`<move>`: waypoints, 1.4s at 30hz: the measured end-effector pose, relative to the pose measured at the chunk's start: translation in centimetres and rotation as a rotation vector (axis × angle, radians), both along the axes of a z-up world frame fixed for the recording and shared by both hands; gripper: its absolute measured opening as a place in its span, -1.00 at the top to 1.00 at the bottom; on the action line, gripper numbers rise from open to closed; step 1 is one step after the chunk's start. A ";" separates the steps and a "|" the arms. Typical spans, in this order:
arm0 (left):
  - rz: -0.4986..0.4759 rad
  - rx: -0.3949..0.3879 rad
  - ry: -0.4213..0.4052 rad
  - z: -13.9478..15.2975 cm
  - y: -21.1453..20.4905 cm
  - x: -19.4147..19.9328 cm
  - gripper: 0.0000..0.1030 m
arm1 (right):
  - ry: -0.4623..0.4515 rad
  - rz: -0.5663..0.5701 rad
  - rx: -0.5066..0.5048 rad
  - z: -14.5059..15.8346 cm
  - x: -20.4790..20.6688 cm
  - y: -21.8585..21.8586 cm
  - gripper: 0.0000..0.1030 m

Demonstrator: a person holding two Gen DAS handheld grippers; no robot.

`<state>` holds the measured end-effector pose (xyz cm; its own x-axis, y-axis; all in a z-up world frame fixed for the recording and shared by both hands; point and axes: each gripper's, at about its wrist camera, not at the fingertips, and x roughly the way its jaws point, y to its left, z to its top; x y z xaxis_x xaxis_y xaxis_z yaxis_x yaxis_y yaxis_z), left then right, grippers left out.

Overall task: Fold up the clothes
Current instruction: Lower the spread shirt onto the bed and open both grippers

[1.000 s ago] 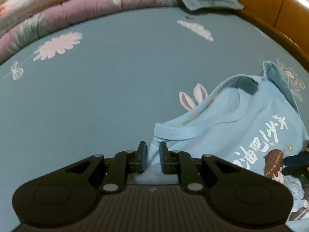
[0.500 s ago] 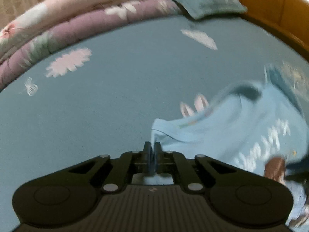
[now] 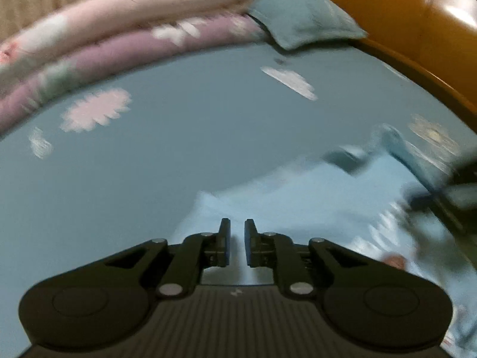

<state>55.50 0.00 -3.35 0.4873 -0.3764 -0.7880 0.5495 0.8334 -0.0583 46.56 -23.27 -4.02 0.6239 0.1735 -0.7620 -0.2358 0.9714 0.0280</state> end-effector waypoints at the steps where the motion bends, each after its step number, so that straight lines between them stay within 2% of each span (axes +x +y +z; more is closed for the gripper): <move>1: -0.008 -0.004 0.036 -0.6 -0.1 -0.2 0.79 | 0.009 -0.010 -0.010 -0.3 1.2 -0.4 0.60; 4: -0.001 0.022 0.096 -2.3 -0.3 -0.3 0.77 | 0.045 -0.021 -0.054 -1.9 4.9 -1.5 0.61; 7: 0.096 0.098 0.062 -2.8 0.7 1.1 0.77 | 0.038 -0.099 -0.092 -2.6 8.4 -3.3 0.61; 9: 0.186 0.108 0.028 -2.4 1.9 2.1 0.80 | 0.010 -0.172 -0.063 -2.4 10.2 -5.0 0.61; 11: 0.237 0.075 0.035 -1.8 3.0 2.7 0.80 | 0.016 -0.199 0.002 -2.2 10.8 -6.3 0.61; 15: 0.197 0.038 0.031 -0.6 2.7 0.7 0.77 | 0.006 -0.151 0.039 -1.3 8.1 -5.7 0.61; 17: 0.139 -0.010 0.032 0.4 2.4 -1.2 0.70 | 0.022 -0.098 0.079 -1.2 5.9 -5.0 0.60; 19: 0.079 -0.070 0.060 0.6 2.1 -2.7 0.44 | 0.041 -0.070 0.073 -1.7 4.4 -4.5 0.59; 20: 0.053 -0.098 0.078 0.6 1.9 -3.4 0.37 | 0.050 -0.068 0.055 -2.1 3.7 -4.3 0.59; 21: 0.041 -0.094 0.091 0.3 1.6 -3.8 0.31 | 0.059 -0.065 0.037 -2.5 3.1 -4.1 0.59; 22: 0.043 -0.056 0.098 -0.4 1.4 -4.1 0.30 | 0.068 -0.063 0.019 -2.9 2.5 -3.9 0.58; 23: 0.064 -0.004 0.102 -1.0 1.3 -4.3 0.31 | 0.076 -0.065 0.008 -3.2 1.9 -3.8 0.58; 25: 0.146 0.090 0.103 -1.9 1.9 -4.6 0.46 | 0.074 -0.117 0.060 -2.6 0.5 -5.1 0.57; 26: 0.171 0.094 0.104 -1.8 2.4 -5.1 0.45 | 0.073 -0.143 0.085 -2.3 -0.3 -5.7 0.52; 27: 0.179 0.060 0.107 -1.3 3.0 -5.9 0.42 | 0.072 -0.166 0.108 -2.0 -1.1 -6.3 0.46; 28: 0.184 0.026 0.109 -0.7 3.4 -6.7 0.30 | 0.072 -0.177 0.115 -1.8 -2.1 -6.6 0.35; 30: 0.198 -0.019 0.100 0.7 3.9 -8.4 0.16 | 0.092 -0.188 0.098 -1.9 -4.4 -7.0 0.26; 34: 0.262 -0.061 0.099 2.2 4.7 -12.4 0.07 | 0.180 -0.223 0.081 -3.4 -9.2 -7.2 0.18; 37: 0.306 -0.102 0.120 2.8 5.2 -15.7 -0.02 | 0.194 -0.245 0.119 -3.7 -12.9 -7.2 0.05; 42: 0.323 -0.127 0.115 3.6 5.1 -20.8 -0.07 | 0.189 -0.224 0.117 -3.7 -16.2 -6.3 -0.15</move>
